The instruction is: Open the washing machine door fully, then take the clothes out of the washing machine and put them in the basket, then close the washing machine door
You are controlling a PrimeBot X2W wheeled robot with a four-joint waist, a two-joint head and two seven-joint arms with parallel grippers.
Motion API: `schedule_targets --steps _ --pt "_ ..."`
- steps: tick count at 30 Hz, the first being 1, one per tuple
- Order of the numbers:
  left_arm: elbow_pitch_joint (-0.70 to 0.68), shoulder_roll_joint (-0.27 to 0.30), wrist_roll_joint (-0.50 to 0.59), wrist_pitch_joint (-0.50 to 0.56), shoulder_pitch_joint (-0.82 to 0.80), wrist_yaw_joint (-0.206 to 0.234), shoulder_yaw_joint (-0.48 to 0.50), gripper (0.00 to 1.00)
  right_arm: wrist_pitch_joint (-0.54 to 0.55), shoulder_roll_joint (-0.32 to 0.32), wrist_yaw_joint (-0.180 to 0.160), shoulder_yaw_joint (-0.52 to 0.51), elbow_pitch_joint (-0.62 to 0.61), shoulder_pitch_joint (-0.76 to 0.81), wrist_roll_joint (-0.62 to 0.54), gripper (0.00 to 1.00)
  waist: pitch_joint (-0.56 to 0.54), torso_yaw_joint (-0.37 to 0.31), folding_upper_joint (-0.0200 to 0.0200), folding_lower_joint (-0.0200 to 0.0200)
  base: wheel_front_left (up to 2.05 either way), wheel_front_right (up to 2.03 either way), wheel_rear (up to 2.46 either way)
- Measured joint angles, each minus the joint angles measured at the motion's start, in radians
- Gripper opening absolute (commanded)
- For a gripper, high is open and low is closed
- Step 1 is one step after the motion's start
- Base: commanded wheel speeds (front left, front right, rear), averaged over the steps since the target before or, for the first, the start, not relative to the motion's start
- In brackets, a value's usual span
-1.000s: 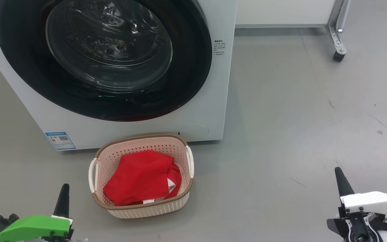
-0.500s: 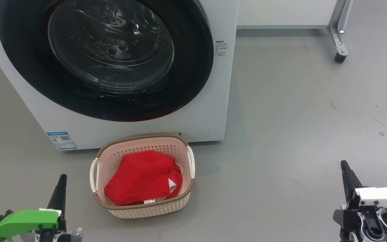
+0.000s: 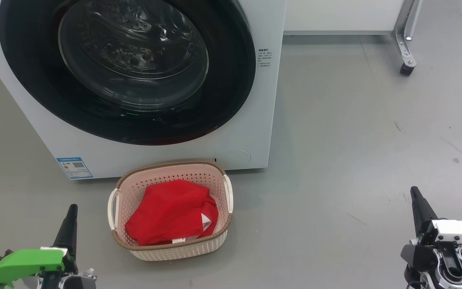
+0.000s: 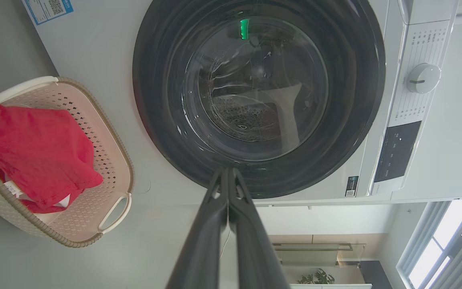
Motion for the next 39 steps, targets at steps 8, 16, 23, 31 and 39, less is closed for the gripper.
schedule_targets --steps 8,16,23,31,39 --pt "-0.001 0.000 0.000 0.000 0.000 0.000 0.000 0.00 0.007 0.000 0.001 -0.001 0.000 0.000 0.000 0.00 0.000 0.000 0.0000 0.0000 0.00 0.00 0.00" --pt "-0.001 0.000 0.000 0.000 0.000 0.000 0.000 0.00 0.007 0.000 0.001 -0.001 0.001 0.000 0.000 0.00 0.000 0.000 0.0000 0.0000 0.00 0.00 0.00" --pt "-0.002 0.000 0.000 0.000 0.000 0.000 0.000 0.00 0.007 0.000 0.002 -0.002 0.001 0.000 0.000 0.00 0.000 0.000 0.0000 0.0000 0.00 0.00 0.00" --pt "-0.003 0.000 -0.001 0.000 0.000 0.000 0.000 0.00 0.007 0.000 0.002 -0.002 0.001 0.000 0.000 0.00 0.000 0.000 0.0000 0.0000 0.00 0.00 0.00" --pt "-0.004 0.000 -0.001 0.000 0.000 0.000 -0.001 0.00 0.007 0.000 0.006 -0.003 0.002 0.000 0.000 0.00 0.000 0.000 0.0000 0.0000 0.00 0.00 0.00"
